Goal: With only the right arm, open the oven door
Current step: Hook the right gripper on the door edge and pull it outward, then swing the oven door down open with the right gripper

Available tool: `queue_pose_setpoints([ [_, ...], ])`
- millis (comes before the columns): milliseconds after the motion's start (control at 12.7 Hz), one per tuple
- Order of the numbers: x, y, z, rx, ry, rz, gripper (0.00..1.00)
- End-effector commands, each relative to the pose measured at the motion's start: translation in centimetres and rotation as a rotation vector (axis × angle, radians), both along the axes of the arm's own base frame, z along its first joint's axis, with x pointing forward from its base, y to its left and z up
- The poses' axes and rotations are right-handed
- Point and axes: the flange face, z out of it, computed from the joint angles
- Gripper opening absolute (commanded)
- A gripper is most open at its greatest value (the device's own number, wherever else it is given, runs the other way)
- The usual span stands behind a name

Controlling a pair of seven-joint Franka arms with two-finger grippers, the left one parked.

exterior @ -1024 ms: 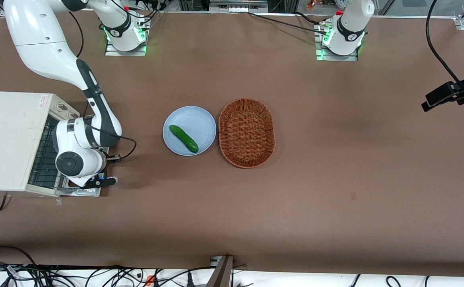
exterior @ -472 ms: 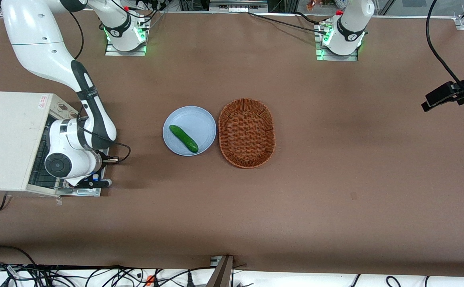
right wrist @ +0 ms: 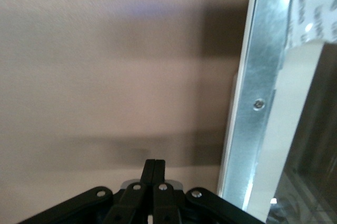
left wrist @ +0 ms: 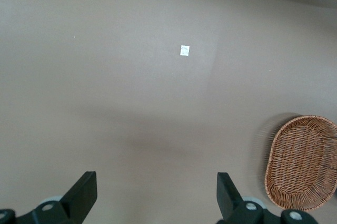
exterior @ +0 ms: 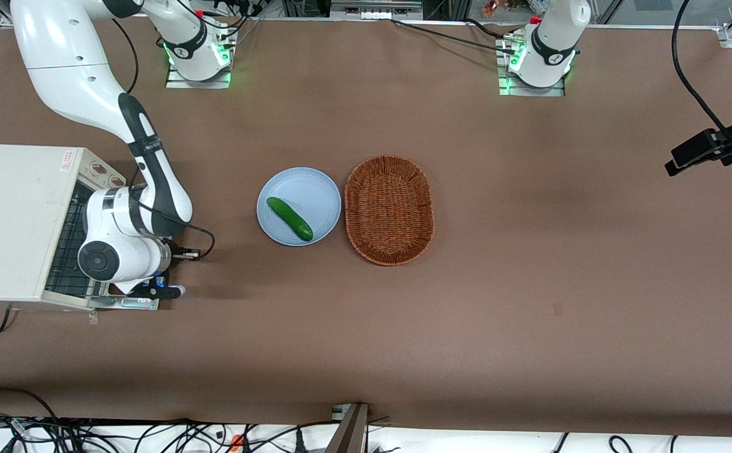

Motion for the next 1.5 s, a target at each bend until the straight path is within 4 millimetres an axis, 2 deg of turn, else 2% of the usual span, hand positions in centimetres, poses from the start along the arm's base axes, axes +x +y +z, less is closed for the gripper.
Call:
queue_pose_setpoints([
  [0,1.6,-0.5,3.9,0.015,-0.003,0.012,0.60],
  [157,1.9,-1.6,6.2,0.026,-0.015,0.018,0.81],
  [236,1.8,-1.7,7.6,0.030,-0.015,0.030,0.98],
  [472,1.2,-2.0,14.0,0.036,-0.043,0.031,1.00],
  [630,0.2,-3.6,18.2,0.036,-0.037,0.007,1.00],
  [945,-2.2,-4.8,28.5,0.037,-0.001,-0.007,1.00],
  [1181,-5.3,-5.5,36.2,0.041,-0.065,-0.016,1.00],
  [1339,-7.7,-6.8,39.4,0.047,-0.102,-0.027,1.00],
  [1417,-9.0,-8.0,40.4,0.053,-0.114,-0.040,1.00],
])
